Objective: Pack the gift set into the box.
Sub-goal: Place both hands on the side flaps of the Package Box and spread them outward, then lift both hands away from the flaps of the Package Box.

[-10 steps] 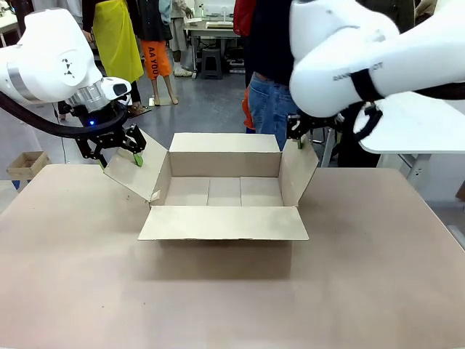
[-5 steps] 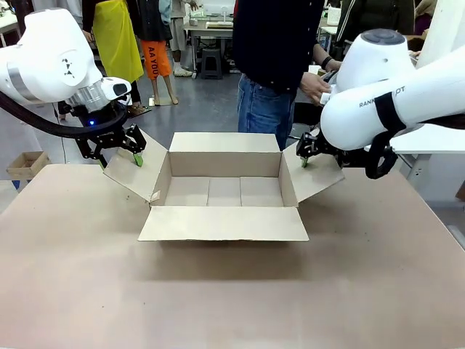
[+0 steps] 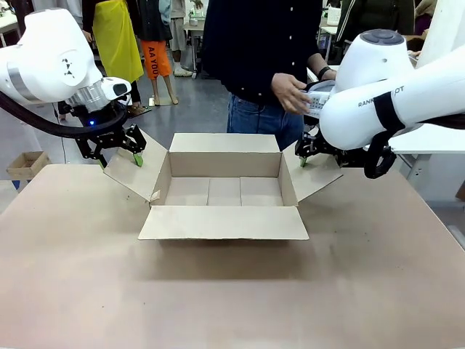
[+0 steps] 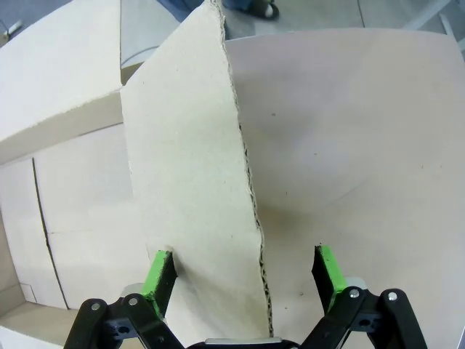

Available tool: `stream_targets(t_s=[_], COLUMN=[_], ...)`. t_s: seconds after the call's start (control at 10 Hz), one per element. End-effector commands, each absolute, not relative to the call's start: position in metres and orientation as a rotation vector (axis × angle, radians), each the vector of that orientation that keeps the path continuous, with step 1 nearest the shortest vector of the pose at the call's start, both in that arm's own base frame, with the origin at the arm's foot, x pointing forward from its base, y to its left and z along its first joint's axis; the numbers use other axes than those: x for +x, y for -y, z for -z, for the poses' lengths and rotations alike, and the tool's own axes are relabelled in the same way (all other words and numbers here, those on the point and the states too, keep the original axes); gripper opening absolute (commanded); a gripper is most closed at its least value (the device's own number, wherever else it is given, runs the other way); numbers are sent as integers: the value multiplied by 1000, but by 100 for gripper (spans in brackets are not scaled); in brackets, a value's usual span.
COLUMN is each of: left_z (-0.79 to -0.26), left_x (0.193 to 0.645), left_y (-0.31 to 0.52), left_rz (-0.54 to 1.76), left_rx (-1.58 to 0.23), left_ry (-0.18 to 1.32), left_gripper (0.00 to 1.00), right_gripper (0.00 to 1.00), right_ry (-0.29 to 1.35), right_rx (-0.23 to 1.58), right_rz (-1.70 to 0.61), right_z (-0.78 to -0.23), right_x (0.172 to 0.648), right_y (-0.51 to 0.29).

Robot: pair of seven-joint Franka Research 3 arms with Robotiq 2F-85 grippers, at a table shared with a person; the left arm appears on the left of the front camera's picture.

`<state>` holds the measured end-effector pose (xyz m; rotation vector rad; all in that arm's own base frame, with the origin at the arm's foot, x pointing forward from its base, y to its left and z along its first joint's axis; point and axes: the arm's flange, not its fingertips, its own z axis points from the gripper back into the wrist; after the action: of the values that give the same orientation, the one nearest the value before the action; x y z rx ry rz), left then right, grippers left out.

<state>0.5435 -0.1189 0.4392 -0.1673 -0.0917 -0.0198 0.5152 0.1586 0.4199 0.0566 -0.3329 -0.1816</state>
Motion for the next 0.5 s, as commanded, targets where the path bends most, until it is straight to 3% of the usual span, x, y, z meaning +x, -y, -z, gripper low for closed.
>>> stream_targets(t_s=[0.0, 0.4], left_z=[-442, -442], left_x=[542, 542], left_y=[119, 119], left_rz=[8, 8], left_rx=[-155, -155], left_ry=[87, 87], left_gripper=[100, 100], right_gripper=[100, 100], right_ry=[338, 338], right_rx=[47, 47], right_rz=[173, 173], right_z=[-423, -423], right_x=[517, 517], right_y=[-159, -159])
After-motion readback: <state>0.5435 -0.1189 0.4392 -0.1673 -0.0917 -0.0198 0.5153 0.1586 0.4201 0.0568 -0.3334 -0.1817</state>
